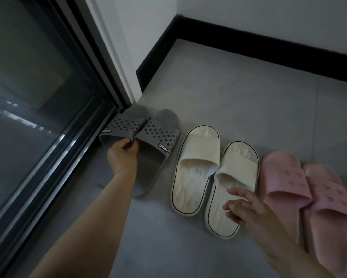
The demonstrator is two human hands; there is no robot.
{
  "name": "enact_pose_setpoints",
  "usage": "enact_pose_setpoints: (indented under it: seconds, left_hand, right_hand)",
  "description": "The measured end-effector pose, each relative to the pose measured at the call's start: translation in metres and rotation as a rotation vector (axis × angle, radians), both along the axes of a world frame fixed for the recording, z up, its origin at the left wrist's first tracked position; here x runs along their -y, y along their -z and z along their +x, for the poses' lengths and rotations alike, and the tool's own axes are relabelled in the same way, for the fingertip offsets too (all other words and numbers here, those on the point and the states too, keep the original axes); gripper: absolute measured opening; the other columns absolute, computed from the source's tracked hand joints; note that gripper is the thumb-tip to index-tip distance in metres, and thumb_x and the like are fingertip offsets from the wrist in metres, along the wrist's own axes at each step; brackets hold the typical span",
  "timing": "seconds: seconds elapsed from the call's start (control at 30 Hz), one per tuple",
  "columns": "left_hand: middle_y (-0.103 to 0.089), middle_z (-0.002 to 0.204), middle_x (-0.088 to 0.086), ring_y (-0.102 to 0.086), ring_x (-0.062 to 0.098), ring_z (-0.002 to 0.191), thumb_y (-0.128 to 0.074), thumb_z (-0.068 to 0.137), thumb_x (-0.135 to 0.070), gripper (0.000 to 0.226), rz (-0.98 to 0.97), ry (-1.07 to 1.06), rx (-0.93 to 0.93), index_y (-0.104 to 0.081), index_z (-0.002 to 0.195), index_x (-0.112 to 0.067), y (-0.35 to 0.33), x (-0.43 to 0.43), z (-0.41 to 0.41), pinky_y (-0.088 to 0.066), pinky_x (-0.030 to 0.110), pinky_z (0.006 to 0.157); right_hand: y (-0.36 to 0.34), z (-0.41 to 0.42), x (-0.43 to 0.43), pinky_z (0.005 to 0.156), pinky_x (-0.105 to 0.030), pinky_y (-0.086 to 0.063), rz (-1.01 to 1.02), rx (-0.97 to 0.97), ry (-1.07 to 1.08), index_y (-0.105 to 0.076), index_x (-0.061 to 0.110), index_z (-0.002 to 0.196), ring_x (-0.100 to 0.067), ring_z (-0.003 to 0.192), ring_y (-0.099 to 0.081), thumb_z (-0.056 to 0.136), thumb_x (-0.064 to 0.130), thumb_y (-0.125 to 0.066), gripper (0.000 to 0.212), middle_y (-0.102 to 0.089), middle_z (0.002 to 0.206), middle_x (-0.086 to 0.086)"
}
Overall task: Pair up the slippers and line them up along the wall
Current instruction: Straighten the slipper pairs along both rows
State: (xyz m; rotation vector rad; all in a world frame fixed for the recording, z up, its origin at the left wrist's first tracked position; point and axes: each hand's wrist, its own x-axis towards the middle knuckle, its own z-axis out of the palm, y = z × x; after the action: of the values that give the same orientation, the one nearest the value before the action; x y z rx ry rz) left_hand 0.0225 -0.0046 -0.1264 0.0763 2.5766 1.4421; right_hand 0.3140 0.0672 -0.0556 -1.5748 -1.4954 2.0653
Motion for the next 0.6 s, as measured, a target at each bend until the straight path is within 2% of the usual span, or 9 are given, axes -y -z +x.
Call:
enact_pose_setpoints:
  seconds: [0.13,0.27,0.4,0.47,0.53,0.6]
  left_hand:
    - [-0.063,0.078,0.0,-0.058,0.012,0.071,-0.07,0.076,-0.015,0.016,0.015,0.003,-0.017,-0.071,0.091,-0.008,0.001,0.003,0.0,-0.042,0.015,0.069]
    - [-0.065,0.083,0.003,-0.06,0.015,0.076,-0.069,0.077,-0.014,0.02,0.055,-0.012,0.014,-0.069,0.096,-0.006,0.003,0.007,0.003,-0.048,0.024,0.078]
    - [-0.065,0.092,0.008,-0.059,0.016,0.081,-0.069,0.078,-0.015,0.026,0.081,-0.016,0.06,-0.065,0.102,-0.006,0.001,0.011,0.006,-0.048,0.026,0.078]
    - [-0.059,0.099,0.003,-0.056,0.015,0.088,-0.07,0.077,-0.016,0.031,0.068,-0.039,0.015,-0.059,0.105,-0.012,-0.004,0.015,0.013,-0.046,0.027,0.08]
    - [-0.051,0.105,0.003,-0.05,0.017,0.094,-0.071,0.074,-0.013,0.039,0.022,-0.02,-0.144,-0.051,0.108,-0.015,-0.011,0.018,0.021,-0.044,0.029,0.083]
    - [-0.051,0.109,0.003,-0.05,0.02,0.101,-0.072,0.073,-0.01,0.045,-0.014,0.136,-0.319,-0.049,0.111,-0.019,-0.022,0.016,0.028,-0.042,0.028,0.087]
  right_hand:
    - [0.003,0.0,0.007,0.066,-0.018,-0.051,-0.026,0.019,-0.009,-0.061,0.019,0.1,-0.006,0.063,-0.066,0.087,-0.001,-0.051,0.026,-0.073,0.071,0.0]
    - [0.002,-0.005,0.012,0.07,-0.02,-0.053,-0.035,0.016,-0.013,-0.061,0.018,0.101,-0.009,0.067,-0.065,0.087,0.0,-0.051,0.025,-0.073,0.071,-0.001]
    - [0.004,-0.013,0.009,0.074,-0.021,-0.049,0.006,0.01,-0.012,-0.061,0.021,0.098,-0.014,0.073,-0.062,0.086,-0.001,-0.054,0.026,-0.069,0.079,-0.003]
    - [0.007,-0.014,0.003,0.07,-0.016,-0.045,0.205,0.092,-0.033,-0.059,0.025,0.091,-0.014,0.075,-0.057,0.082,0.003,-0.06,0.024,-0.063,0.088,-0.004]
    - [0.007,-0.017,-0.009,0.067,-0.014,-0.039,0.564,0.235,-0.092,-0.056,0.027,0.087,-0.014,0.08,-0.053,0.077,0.009,-0.066,0.023,-0.059,0.097,-0.004]
    - [0.008,-0.025,-0.027,0.08,-0.018,-0.034,0.868,0.345,-0.233,-0.056,0.026,0.098,-0.019,0.098,-0.049,0.072,0.022,-0.071,0.031,-0.054,0.11,-0.004]
